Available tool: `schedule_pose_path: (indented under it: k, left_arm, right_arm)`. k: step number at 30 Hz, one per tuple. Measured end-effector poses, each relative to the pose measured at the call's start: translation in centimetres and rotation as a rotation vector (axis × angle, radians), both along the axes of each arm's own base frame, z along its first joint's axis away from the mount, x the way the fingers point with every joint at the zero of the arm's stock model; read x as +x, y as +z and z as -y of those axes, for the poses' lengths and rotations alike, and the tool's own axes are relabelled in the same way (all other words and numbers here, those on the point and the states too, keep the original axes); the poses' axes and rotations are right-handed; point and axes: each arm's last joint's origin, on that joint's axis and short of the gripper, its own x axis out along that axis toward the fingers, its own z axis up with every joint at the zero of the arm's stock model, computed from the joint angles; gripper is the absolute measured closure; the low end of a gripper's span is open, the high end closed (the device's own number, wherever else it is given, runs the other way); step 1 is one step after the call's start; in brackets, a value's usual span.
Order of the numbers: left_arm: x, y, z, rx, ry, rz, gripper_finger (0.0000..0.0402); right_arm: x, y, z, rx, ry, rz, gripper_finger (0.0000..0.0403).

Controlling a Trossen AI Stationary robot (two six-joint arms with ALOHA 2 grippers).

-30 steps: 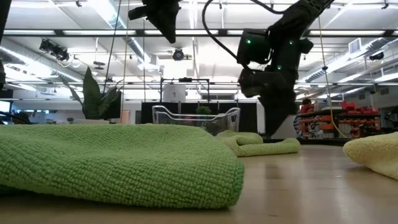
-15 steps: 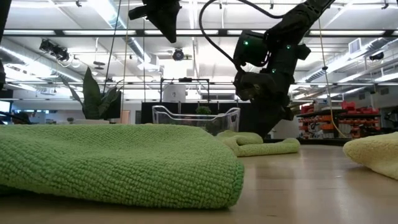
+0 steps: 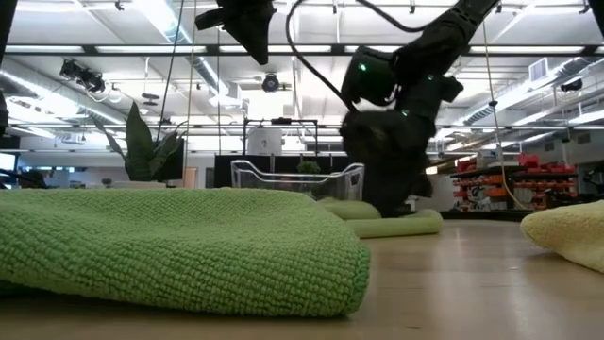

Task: Fold microfiber towels
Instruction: Fold the light green microfiber cloth

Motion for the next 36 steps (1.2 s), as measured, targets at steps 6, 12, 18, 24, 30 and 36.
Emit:
schedule_pose_path:
  k: [6,12,18,24,30,36]
  left_arm:
    - [0.0,0.0,0.0,-0.001,0.000,0.000,0.0387]
    - [0.0,0.0,0.1,-0.001,-0.003,0.002,0.0390]
    - [0.1,0.0,0.3,-0.001,-0.006,0.006,0.0374]
    - [-0.5,0.6,0.7,0.005,-0.015,0.026,0.0384]
    - [-2.0,2.3,0.7,0.005,0.000,0.090,0.0392]
    - [-3.1,3.5,1.0,0.014,0.006,0.141,0.0378]
  right_arm:
    - [1.4,0.7,0.2,0.005,0.005,0.064,0.0403]
    - [3.0,-0.3,0.4,0.051,0.031,0.074,0.0403]
    - [5.6,-0.1,-0.8,0.077,0.129,0.123,0.0403]
    - [8.3,0.8,-1.1,0.069,0.174,0.189,0.0403]
    - [10.4,0.4,-1.0,0.080,0.207,0.204,0.0403]
    - [12.0,0.1,-0.5,0.079,0.223,0.229,0.0403]
